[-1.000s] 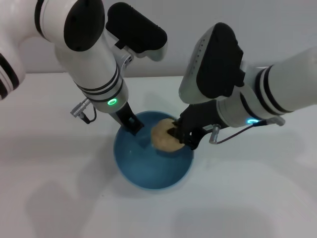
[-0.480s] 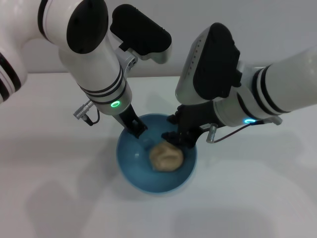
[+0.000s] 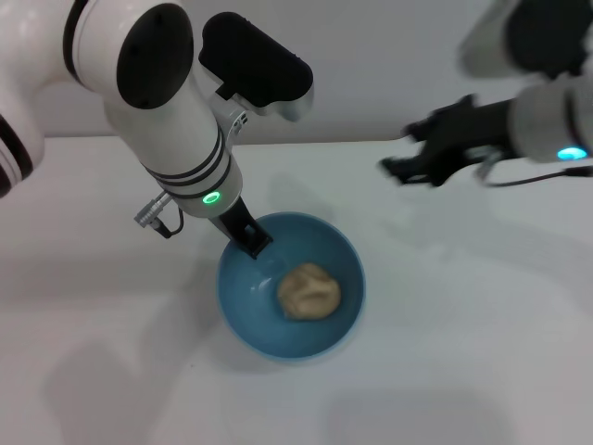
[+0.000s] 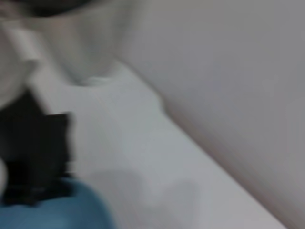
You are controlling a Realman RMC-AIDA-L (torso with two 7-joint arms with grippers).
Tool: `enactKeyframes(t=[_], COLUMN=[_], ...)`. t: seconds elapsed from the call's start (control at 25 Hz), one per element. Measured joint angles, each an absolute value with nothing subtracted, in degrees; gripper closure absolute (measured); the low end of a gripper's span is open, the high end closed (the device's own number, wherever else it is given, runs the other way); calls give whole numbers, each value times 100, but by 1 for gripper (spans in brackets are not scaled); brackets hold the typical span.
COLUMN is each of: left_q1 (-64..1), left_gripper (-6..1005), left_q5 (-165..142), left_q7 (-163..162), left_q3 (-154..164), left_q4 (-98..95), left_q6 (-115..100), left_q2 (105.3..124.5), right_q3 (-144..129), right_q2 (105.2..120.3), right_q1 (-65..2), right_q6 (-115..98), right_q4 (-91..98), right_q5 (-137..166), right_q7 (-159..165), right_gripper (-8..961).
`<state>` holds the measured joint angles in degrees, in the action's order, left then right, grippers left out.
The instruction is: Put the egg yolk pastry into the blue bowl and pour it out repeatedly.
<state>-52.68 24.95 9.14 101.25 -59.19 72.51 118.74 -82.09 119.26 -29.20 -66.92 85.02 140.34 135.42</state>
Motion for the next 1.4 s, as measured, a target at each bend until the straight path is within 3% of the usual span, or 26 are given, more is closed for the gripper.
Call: enactKeyframes(t=[0.52,0.88,1.12,1.4], left_q1=[-4807,-3941,-2880,-1879], left_gripper=[995,993,995,996], left_q5=[2945,3079,3030,2552], left_q7=[910,885,915,915], left_q3=[10096,10752,11369,12710], left_q4=[-5963,-6689,-7253,-6319], left_q6=[6075,4540,2533,-1882], left_q2=[11845,11838,11827,11856], right_q3=[-7171,-6719,-6004,-5672], right_q2=[11963,11930,11932,11933], right_q1=[-2219,-1983,-1792,-1669], right_q6=[-5440,-5246,-5354,-5386], right_q4=[7271,6741,6786,6757], right_q5=[14118,14012,13872,13716], right_q7=[13512,13512,13513,13506], right_gripper=[442,441,441,441])
